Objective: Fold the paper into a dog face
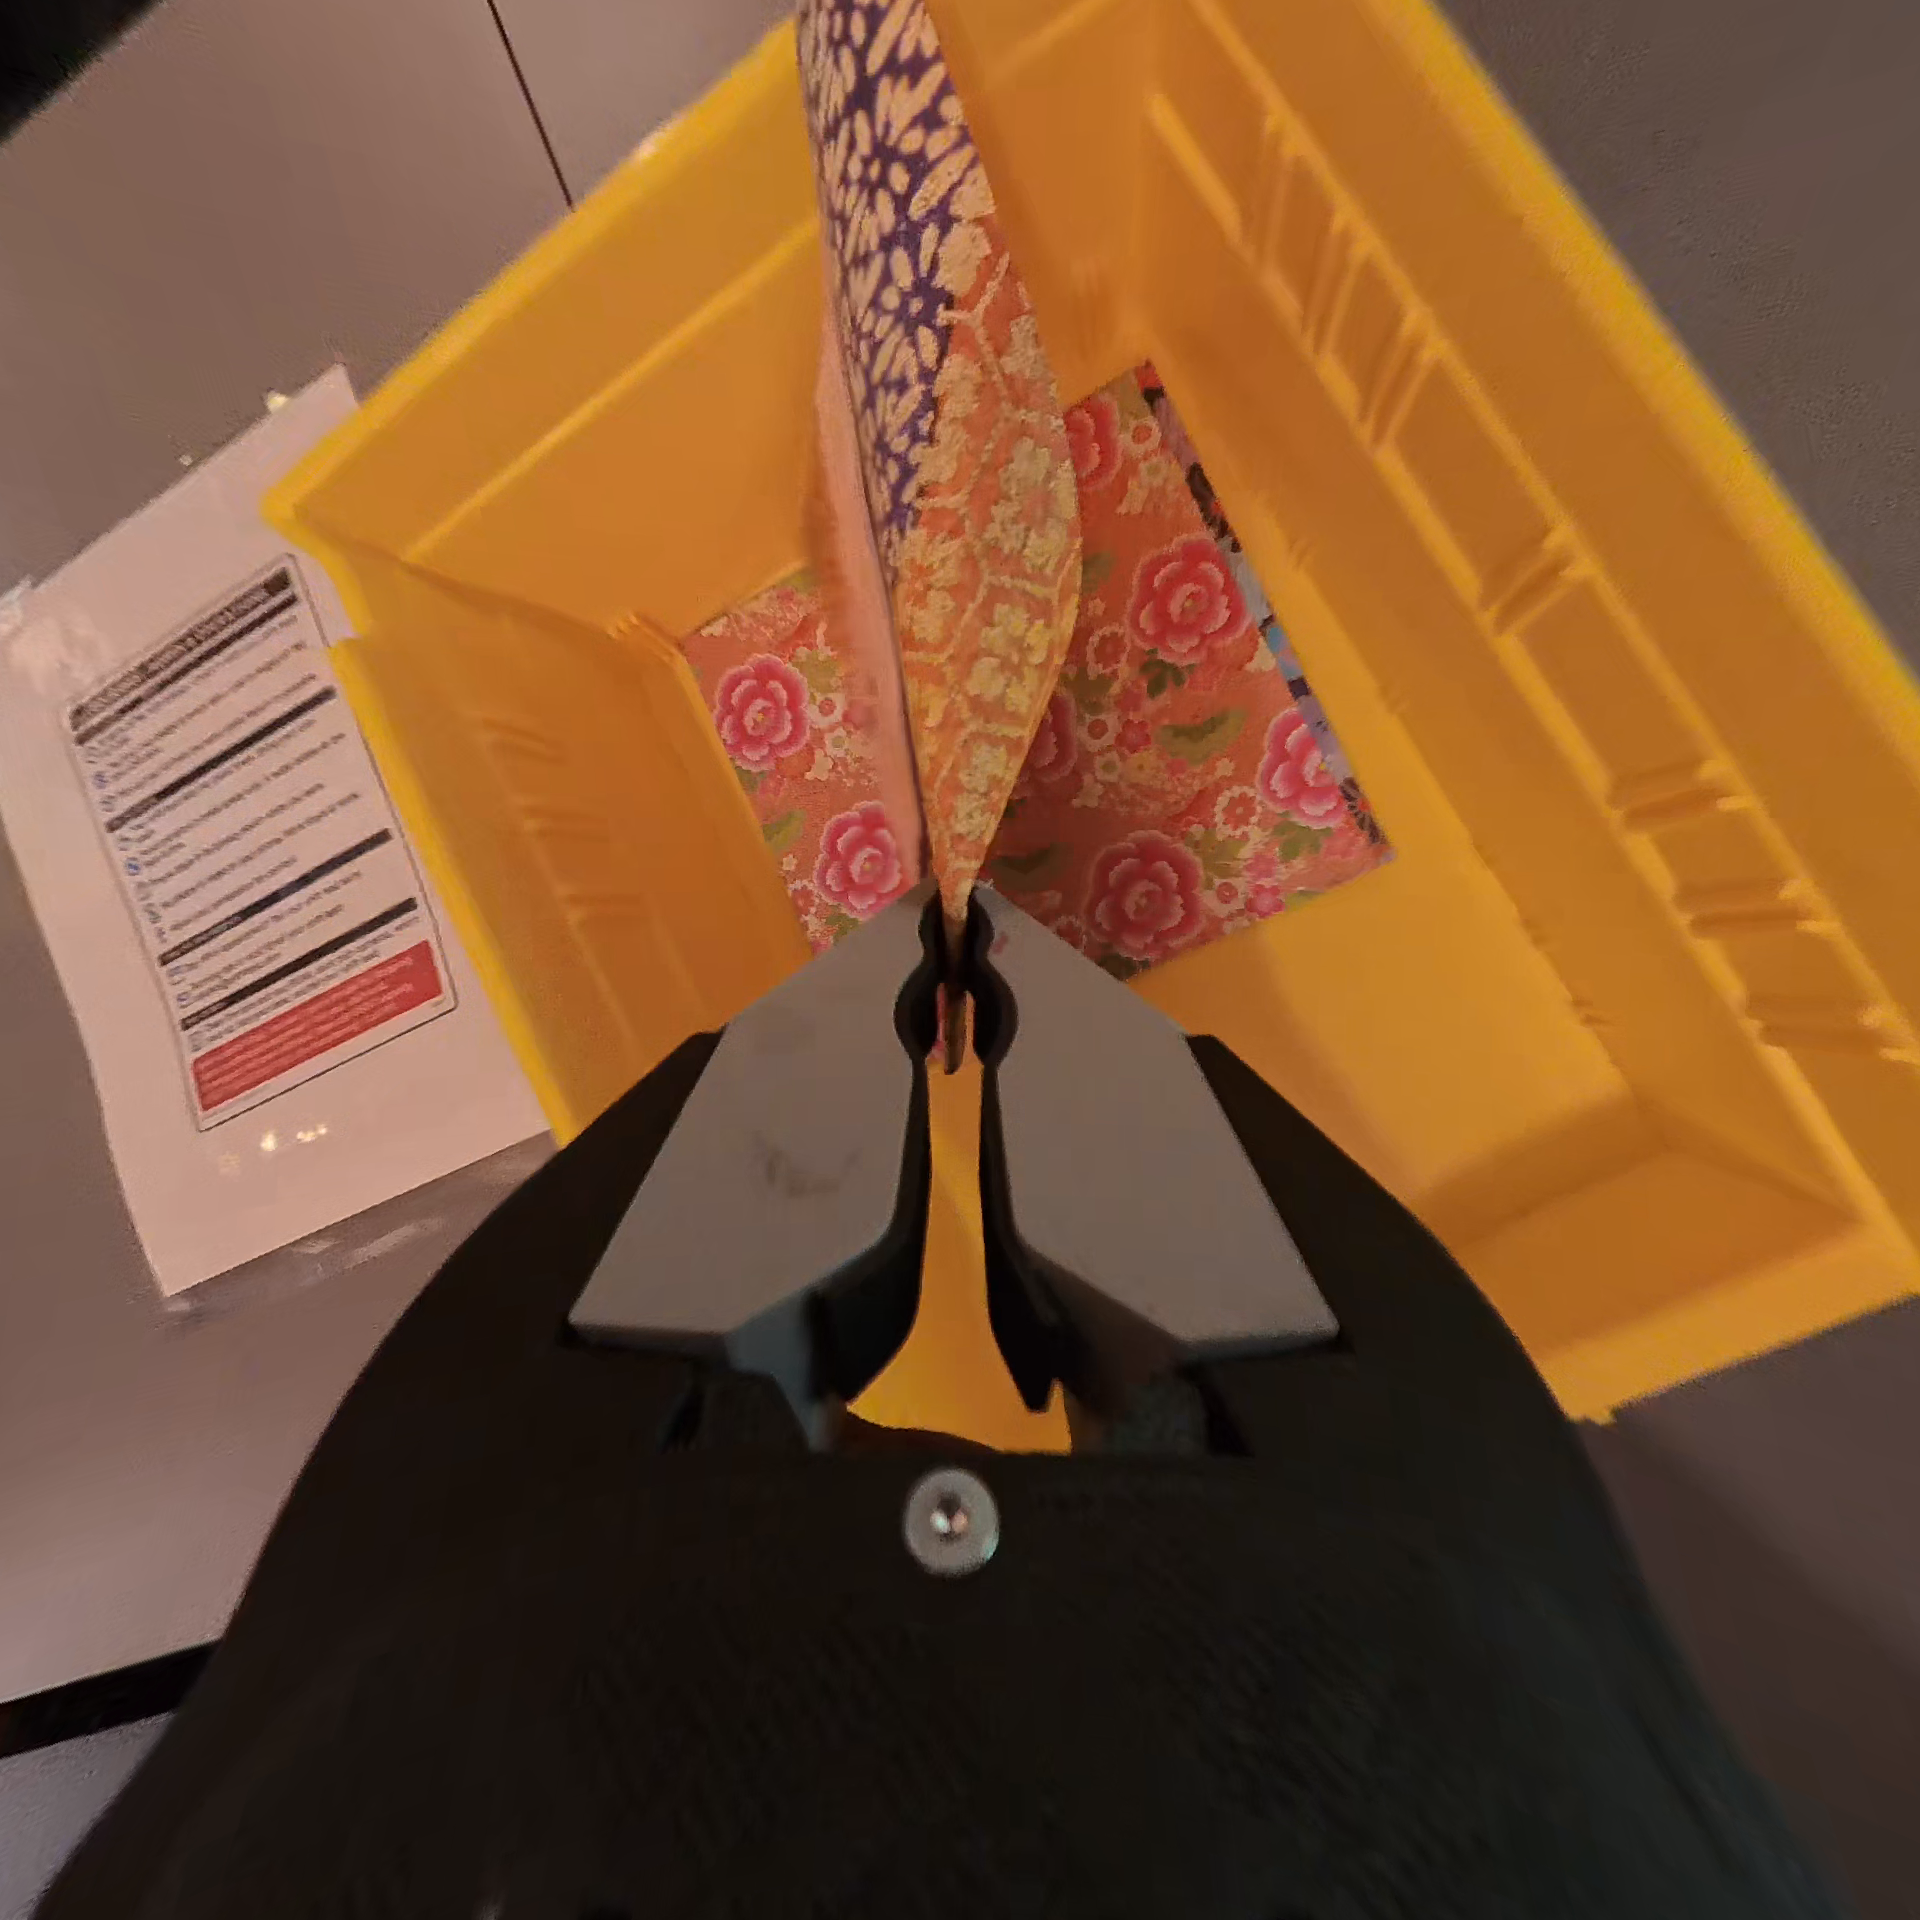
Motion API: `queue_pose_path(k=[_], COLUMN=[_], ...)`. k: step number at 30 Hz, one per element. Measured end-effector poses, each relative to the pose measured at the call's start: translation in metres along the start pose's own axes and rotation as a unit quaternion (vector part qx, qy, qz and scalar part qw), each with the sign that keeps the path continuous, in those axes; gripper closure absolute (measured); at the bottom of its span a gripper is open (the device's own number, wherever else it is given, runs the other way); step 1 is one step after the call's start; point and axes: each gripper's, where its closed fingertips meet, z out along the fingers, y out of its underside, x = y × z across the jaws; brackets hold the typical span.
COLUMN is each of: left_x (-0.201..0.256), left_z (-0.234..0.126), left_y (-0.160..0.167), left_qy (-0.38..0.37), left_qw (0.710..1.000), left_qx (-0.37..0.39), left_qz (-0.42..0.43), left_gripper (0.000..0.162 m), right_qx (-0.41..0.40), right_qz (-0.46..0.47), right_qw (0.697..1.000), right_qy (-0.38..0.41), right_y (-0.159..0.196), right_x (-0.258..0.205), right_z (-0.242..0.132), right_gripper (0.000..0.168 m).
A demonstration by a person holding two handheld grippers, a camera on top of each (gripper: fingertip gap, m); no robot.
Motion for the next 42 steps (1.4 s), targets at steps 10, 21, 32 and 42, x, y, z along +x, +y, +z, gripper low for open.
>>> queue_pose_path(k=[10,21,32,42], left_x=[0.083,0.288,0.327,0.349], left_z=[-0.101,-0.186,-0.151,-0.129], left_y=[-0.063,-0.115,-0.082,-0.09], left_qy=[0.063,0.369,0.588,0.583], left_qw=[0.991,0.867,0.658,0.67], left_qx=[0.101,0.334,0.426,0.413], left_qz=[0.065,0.014,-0.2,-0.203], left_gripper=[0.162,0.159,0.162,0.162], right_qx=[0.015,0.119,0.267,0.327], right_qz=[0.0,0.057,0.199,0.235], right_qw=[1.0,0.987,0.868,0.824], right_qy=[-0.003,-0.094,-0.368,-0.399], right_y=[-0.007,-0.042,-0.086,-0.099], right_x=[-0.003,-0.013,-0.04,-0.029], right_z=[-0.005,-0.039,-0.097,-0.118], right_gripper=[0.127,0.116,0.102,0.123])
